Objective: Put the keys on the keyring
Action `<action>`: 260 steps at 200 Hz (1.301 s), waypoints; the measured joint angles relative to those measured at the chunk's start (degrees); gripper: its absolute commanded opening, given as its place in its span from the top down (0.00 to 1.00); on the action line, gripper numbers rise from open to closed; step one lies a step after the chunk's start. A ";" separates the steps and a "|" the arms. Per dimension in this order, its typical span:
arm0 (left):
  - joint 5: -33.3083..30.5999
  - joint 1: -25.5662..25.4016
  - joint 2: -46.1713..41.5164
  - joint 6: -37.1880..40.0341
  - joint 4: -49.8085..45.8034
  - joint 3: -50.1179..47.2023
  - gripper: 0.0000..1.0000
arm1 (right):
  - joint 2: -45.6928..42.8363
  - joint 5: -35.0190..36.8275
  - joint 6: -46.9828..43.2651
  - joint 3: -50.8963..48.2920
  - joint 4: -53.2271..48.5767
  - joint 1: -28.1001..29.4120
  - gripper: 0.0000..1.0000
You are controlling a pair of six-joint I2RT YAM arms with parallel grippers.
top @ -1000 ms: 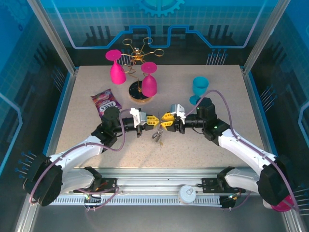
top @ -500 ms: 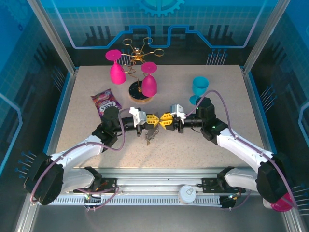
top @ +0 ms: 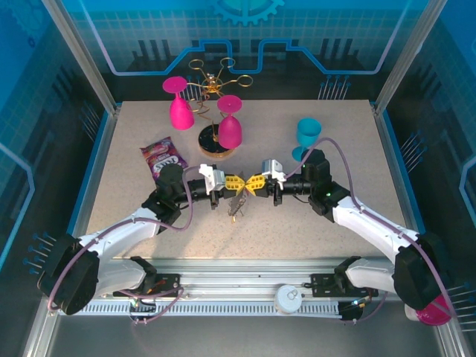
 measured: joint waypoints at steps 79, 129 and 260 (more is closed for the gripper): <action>-2.97 -0.59 -2.58 10.03 -19.67 3.10 0.83 | 0.00 3.10 -10.64 7.98 -21.94 0.70 1.00; -4.00 -0.92 -2.71 14.47 -27.52 5.77 0.89 | 1.27 6.93 -15.89 14.27 -31.67 4.31 1.00; -3.91 -1.07 -3.26 17.18 -33.99 7.13 1.00 | 3.63 16.11 -20.72 18.05 -40.54 7.41 1.00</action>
